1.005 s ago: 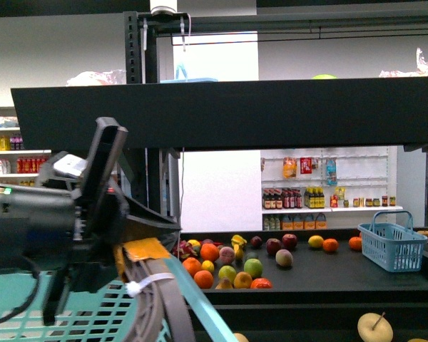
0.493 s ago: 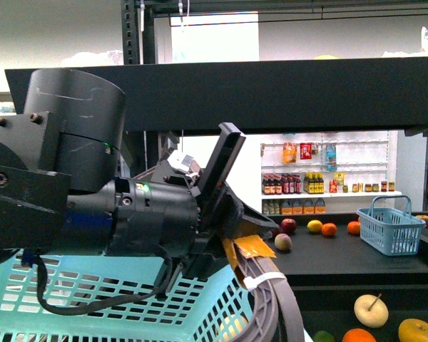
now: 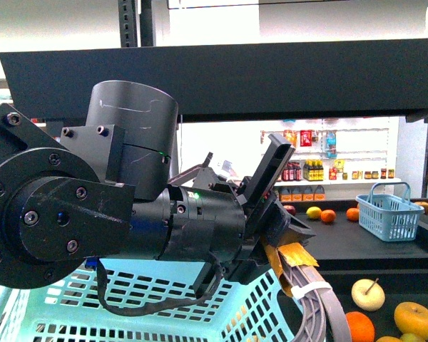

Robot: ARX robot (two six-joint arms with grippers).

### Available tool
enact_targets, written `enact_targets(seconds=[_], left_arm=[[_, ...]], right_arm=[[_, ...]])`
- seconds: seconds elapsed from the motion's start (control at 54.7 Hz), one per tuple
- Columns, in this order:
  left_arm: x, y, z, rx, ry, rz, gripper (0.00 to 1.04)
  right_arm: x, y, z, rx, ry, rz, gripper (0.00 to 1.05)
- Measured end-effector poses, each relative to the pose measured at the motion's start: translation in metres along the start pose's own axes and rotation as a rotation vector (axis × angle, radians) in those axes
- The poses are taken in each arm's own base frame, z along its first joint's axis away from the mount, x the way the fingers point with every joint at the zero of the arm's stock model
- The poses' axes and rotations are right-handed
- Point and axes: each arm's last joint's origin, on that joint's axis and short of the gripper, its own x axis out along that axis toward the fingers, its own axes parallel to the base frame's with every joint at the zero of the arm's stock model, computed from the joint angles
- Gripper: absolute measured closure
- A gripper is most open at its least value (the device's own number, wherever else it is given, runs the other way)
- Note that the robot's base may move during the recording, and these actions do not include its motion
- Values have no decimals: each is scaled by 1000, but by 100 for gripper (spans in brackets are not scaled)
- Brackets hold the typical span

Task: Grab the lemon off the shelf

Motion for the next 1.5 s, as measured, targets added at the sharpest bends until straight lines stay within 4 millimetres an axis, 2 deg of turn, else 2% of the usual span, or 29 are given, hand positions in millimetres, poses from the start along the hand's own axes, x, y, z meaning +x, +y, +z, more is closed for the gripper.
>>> enact_targets(seconds=[0.11,0.201,0.311,0.347,0.42,0.64,0.768,0.877,1.06,1.334,1.499], left_arm=[[0,-1,1,3,-3,-1,97],[0,-1,1,3,-6,0,97],[0,-1,1,4,-4,-2,97],[0,-1,1,3,-4,-2,97],[0,-1,1,3,-5,-1,97],[0,-1,1,4,-5,-2,97],[0,-1,1,4,-6,-1,97],[0,-1,1,4,-5,-2,97],[0,-1,1,4,-5,-1,97],[0,-1,1,4,-5,-2,97],[0,-1,1,4,-5,-1,97]], right_arm=[[17,-14,-5,143,206,-94,8],[35,-28,-5,196,265,-105,8],[68,-45,0,222,332,-79,8],[87,-50,-2,217,377,-55,8],[118,-55,-14,199,477,0,8],[173,-55,-59,129,704,85,8],[204,-48,-83,72,796,99,8],[224,-39,-96,30,818,99,8],[259,-16,-114,56,895,-32,8],[287,22,-117,128,912,-140,8],[304,34,-118,150,910,-223,8]])
